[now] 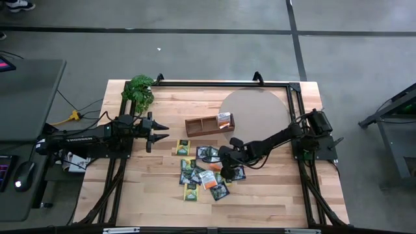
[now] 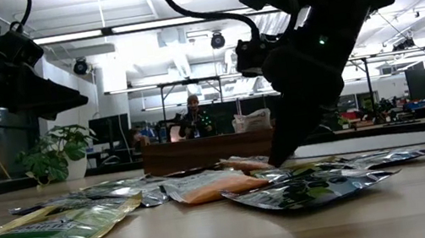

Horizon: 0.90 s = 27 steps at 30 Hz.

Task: Pick & Place Tea
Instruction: Put the white tea bag into the right section of the wooden organizer

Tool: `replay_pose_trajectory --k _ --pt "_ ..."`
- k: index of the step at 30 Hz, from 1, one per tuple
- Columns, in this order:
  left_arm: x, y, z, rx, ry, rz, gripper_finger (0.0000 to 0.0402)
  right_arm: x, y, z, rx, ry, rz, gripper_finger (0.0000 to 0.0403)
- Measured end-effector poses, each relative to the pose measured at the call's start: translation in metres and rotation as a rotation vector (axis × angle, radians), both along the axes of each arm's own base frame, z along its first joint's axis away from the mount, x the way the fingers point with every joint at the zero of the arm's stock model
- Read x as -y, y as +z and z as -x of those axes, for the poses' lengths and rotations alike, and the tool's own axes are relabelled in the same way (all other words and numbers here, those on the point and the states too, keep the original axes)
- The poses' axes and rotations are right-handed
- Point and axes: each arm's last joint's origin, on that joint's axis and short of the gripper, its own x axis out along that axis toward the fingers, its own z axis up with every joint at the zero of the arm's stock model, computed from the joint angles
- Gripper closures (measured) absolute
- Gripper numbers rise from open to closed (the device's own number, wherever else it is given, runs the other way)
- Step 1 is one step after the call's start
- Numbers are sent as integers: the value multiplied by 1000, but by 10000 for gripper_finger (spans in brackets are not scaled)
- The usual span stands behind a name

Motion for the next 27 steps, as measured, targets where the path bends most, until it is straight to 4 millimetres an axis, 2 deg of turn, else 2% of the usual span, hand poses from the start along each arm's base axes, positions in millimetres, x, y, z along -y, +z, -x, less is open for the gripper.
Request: replay_pose_trajectory --k 7,12,18,27 --pt "0 0 0 0 0 0 252 2 19 8 7 20 23 399" --pt "0 0 0 0 0 0 252 2 42 13 63 6 108 400" --pt "0 0 0 0 0 0 252 -4 63 22 122 20 340 401" --pt "0 0 0 0 0 0 252 -5 63 27 42 69 771 402"
